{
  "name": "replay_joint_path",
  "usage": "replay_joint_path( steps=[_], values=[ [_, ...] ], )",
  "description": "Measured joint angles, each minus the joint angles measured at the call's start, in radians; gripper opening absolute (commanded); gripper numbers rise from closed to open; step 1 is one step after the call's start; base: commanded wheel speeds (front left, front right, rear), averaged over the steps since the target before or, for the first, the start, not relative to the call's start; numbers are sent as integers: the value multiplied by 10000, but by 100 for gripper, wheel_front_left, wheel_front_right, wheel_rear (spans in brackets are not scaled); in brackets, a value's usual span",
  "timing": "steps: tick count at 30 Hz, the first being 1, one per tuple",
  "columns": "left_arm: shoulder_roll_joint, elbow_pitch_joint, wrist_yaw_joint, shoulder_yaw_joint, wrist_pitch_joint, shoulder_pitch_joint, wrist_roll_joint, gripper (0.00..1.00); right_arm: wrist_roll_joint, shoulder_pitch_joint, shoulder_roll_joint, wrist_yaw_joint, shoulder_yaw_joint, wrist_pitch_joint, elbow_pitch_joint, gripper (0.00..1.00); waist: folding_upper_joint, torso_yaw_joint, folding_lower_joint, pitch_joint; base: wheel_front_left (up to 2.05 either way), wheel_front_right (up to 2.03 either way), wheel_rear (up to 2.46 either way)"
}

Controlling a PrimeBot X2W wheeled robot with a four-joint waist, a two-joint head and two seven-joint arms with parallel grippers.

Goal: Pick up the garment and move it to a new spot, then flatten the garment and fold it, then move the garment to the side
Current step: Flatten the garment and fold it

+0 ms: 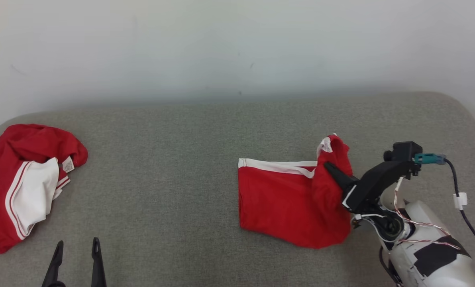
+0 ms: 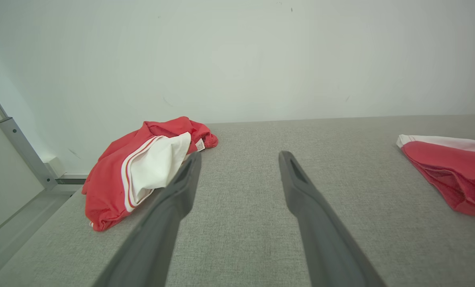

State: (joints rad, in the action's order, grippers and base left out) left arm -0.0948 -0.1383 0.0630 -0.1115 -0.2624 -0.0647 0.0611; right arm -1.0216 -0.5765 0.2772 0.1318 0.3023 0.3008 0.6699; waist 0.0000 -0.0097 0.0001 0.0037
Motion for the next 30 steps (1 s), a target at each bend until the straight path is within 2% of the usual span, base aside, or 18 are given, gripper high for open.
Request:
replay_joint_path(
  steps=[4,10,17,24,25,26,30],
  values=[
    [29,-23,75,79,-2,99,-10,100,215,-257,-253,0,190,77,176,0,0,136,-1,46,0,0,0],
    [127,-107,148,217,0,293,-13,100,756,-931,-991,0,395,-167,1041,0,0,507,0,173,0,0,0],
    [234,-339,228,477,0,613,-40,100,1687,-1268,-1227,0,750,-673,2449,0,0,1086,0,332,0,0,0],
    [265,-485,309,500,0,807,-38,100,1685,-1498,-1547,0,752,-1081,3266,0,1,1404,0,530,0,0,0],
    [267,-493,313,495,0,837,-38,100,1695,-1539,-1574,0,788,-1139,3369,23,0,1410,0,555,0,0,0],
    [268,-520,324,487,0,856,-38,100,1781,-1586,-1586,0,890,-1243,3452,100,0,1403,1,569,0,0,0],
    [267,-594,339,435,0,854,-77,100,2079,-1646,-1557,0,1323,-1712,3390,100,1,1318,0,505,0,0,0]
  ],
)
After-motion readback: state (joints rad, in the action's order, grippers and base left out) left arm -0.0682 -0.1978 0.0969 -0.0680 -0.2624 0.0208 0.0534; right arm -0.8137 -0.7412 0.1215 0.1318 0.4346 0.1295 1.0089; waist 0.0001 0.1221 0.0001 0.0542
